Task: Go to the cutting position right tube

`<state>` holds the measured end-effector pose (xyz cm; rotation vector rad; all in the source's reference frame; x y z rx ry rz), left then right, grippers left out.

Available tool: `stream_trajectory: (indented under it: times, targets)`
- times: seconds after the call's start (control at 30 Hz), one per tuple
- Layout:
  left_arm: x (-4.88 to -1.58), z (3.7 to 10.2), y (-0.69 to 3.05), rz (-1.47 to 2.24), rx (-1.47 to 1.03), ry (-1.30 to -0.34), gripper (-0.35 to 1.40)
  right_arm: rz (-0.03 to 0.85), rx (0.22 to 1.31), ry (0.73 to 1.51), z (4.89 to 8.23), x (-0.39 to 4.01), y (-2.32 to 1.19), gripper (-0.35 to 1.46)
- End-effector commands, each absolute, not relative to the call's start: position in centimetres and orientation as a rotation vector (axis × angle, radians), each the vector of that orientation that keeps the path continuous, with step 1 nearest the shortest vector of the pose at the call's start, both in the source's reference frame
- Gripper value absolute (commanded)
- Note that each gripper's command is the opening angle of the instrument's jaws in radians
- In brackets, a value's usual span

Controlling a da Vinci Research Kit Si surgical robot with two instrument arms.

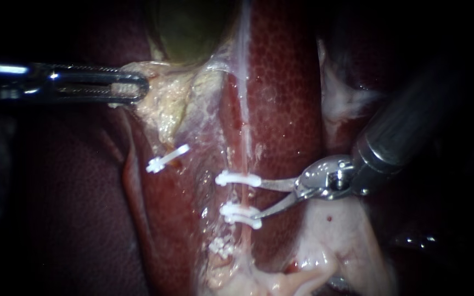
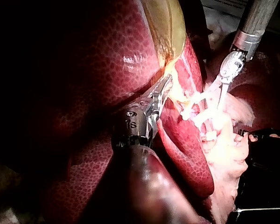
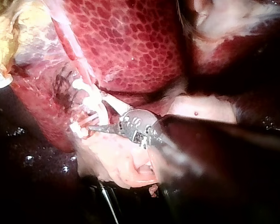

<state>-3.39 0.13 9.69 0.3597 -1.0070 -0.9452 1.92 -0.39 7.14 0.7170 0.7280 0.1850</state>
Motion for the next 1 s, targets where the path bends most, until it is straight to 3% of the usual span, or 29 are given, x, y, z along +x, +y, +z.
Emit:
stream_trajectory:
  times: [0.03,0.27,0.6,1.0]
  targets:
    - [-3.39,9.69,0.13,-0.947,0.357,-1.006,-0.35,0.185,0.722,0.728,7.17,1.93,-0.4,1.25]
    - [-3.39,9.69,0.12,-0.947,0.357,-1.006,-0.35,0.164,0.746,0.727,7.23,2.06,-0.44,1.22]
    - [-3.39,9.69,0.12,-0.947,0.356,-1.006,-0.35,0.127,0.798,0.73,7.28,2.17,-0.47,0.98]
    - [-3.4,9.7,0.12,-0.947,0.355,-1.006,-0.35,0.186,0.825,0.854,7.38,2.35,-0.38,0.95]
